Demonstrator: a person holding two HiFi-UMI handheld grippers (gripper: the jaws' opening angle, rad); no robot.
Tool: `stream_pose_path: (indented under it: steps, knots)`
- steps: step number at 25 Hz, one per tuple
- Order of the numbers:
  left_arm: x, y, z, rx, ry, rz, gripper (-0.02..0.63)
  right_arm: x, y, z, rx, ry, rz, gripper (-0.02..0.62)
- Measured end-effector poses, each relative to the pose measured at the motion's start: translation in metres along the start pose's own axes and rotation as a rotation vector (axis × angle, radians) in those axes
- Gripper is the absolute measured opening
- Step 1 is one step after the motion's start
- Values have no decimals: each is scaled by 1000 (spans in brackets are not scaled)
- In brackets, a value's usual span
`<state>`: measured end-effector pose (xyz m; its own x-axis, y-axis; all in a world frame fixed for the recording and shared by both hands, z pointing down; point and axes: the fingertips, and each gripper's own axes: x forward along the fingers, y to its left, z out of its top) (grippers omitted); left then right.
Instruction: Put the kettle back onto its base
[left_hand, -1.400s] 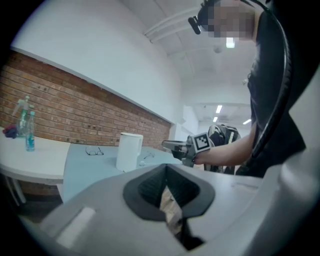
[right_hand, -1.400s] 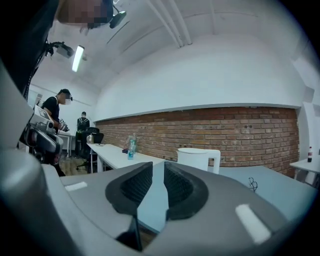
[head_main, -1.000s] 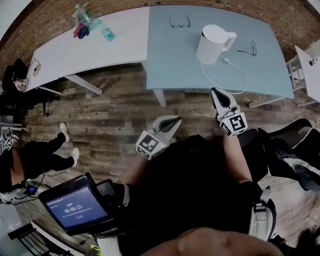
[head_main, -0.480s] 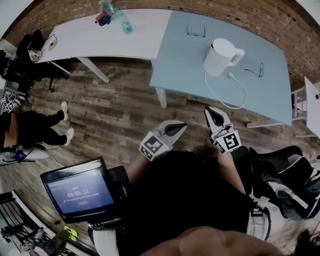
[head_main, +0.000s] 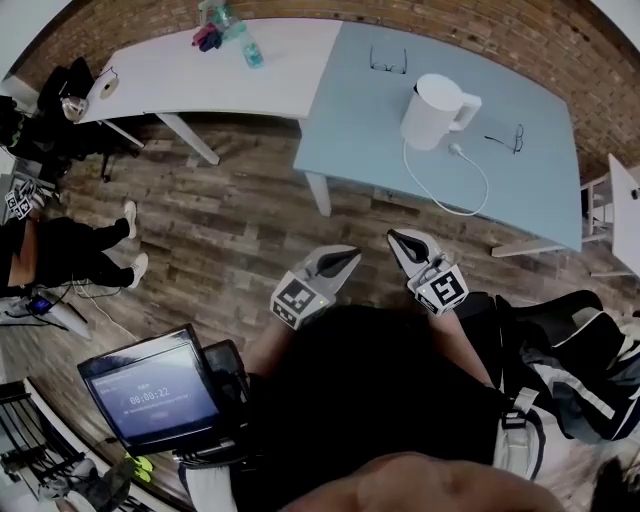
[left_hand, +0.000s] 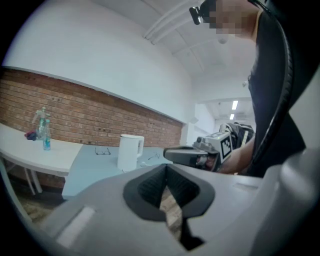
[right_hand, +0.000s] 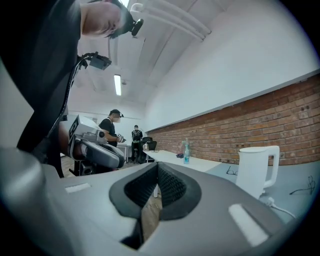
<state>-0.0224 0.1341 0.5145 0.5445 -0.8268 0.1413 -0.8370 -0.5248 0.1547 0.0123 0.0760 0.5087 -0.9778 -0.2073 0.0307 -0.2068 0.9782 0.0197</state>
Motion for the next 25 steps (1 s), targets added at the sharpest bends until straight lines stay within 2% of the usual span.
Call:
stream_pose_path:
  steps: [9, 20, 25]
  knots:
    - [-4, 1, 4, 15, -14, 17, 2, -4, 9, 0, -32, 9, 17, 2]
    - [-1, 4, 5, 21, -4, -32, 2, 0, 11, 0, -16, 21, 15, 2]
    - [2, 4, 1, 0, -11, -41, 2, -5, 8, -6, -14, 53, 15, 2]
